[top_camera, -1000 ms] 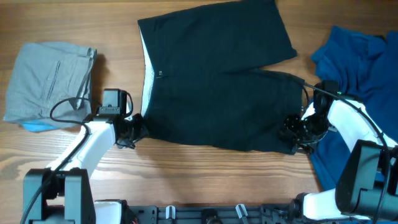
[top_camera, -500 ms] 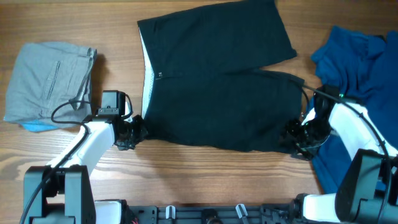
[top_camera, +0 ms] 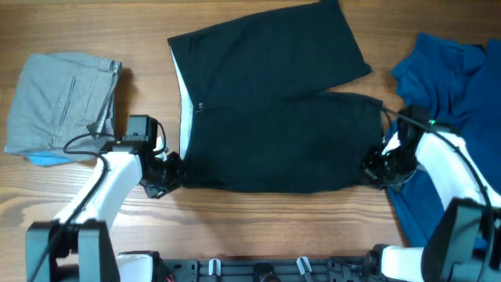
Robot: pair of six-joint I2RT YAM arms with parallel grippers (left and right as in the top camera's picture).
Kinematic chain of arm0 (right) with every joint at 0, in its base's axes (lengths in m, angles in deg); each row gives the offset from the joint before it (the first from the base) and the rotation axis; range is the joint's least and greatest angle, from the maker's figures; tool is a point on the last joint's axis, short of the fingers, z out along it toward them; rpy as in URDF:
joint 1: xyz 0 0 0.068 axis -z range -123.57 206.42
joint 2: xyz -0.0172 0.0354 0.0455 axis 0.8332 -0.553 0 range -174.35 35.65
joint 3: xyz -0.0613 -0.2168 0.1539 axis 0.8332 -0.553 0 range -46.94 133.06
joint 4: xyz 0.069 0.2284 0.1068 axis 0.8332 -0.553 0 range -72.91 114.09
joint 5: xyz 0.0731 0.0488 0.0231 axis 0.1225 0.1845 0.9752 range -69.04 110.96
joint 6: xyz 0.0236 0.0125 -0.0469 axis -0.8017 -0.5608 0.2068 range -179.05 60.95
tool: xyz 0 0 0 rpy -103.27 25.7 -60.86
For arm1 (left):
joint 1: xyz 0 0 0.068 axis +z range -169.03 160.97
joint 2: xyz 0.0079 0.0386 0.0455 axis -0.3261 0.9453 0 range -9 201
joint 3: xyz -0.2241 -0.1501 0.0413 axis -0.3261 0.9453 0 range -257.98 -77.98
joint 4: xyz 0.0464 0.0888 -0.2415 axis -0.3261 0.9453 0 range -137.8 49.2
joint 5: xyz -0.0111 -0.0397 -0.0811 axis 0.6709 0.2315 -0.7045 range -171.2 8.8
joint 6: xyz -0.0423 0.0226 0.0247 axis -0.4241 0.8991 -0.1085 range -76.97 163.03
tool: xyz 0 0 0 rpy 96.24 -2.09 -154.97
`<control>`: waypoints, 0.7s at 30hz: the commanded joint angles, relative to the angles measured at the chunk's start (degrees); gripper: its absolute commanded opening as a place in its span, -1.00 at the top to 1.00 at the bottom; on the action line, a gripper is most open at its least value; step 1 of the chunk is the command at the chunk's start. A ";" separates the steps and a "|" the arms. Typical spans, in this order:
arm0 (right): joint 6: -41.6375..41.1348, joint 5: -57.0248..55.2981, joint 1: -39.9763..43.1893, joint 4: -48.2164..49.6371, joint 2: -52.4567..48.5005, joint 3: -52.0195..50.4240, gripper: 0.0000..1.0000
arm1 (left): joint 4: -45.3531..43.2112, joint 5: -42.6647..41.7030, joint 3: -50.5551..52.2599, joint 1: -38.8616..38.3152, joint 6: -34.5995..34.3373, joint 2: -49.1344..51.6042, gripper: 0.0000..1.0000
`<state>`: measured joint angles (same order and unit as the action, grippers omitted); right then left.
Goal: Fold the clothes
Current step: 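Lift the hem and fold it up onto the waistband with both grippers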
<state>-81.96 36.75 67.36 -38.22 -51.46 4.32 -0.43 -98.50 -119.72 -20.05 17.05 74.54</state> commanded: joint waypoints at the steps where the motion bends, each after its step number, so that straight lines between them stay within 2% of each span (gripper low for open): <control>1: 5.49 -0.98 -0.15 -6.69 8.79 10.43 0.91 | 10.19 1.66 -7.13 0.04 1.31 -6.47 0.92; 4: 4.72 -0.76 -0.15 -11.54 15.76 20.37 0.91 | 25.35 6.56 -16.17 2.71 1.29 -11.76 0.92; 5: 4.66 0.24 -0.15 -9.99 17.57 23.08 0.92 | 29.81 8.96 -20.37 4.42 1.29 -13.68 0.92; 7: 2.38 3.37 -0.15 -2.47 18.86 24.17 0.91 | 31.06 9.73 -23.78 6.27 1.29 -16.35 0.92; 9: 0.72 3.34 -0.15 2.54 17.92 24.15 0.91 | 29.55 9.70 -23.78 6.34 1.27 -16.81 0.92; 12: -1.75 3.82 -0.17 15.65 10.75 24.15 0.91 | 21.92 9.70 -23.78 6.34 1.25 -14.47 0.92; 15: -2.80 9.33 -0.55 34.29 -0.52 24.15 0.91 | 14.05 9.70 -23.78 6.32 1.05 -8.98 0.92; 18: -4.98 12.41 -2.99 52.85 -11.72 24.15 0.90 | 2.45 9.88 -23.76 6.27 1.31 -0.98 0.92; 19: -4.98 12.41 -4.13 60.50 -16.04 24.15 0.63 | -1.44 9.88 -23.76 6.21 1.27 1.60 0.92; 20: -4.87 12.35 -5.27 68.06 -21.14 24.15 -0.61 | -4.90 9.90 -23.76 6.01 1.29 4.94 0.88; 21: -5.66 12.41 -5.60 71.63 -24.74 24.15 -0.99 | -7.30 9.86 -23.76 6.01 1.27 8.20 -0.09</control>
<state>-86.18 52.58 61.86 27.33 -69.23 27.23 -4.05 -94.63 -143.61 -15.15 17.44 76.60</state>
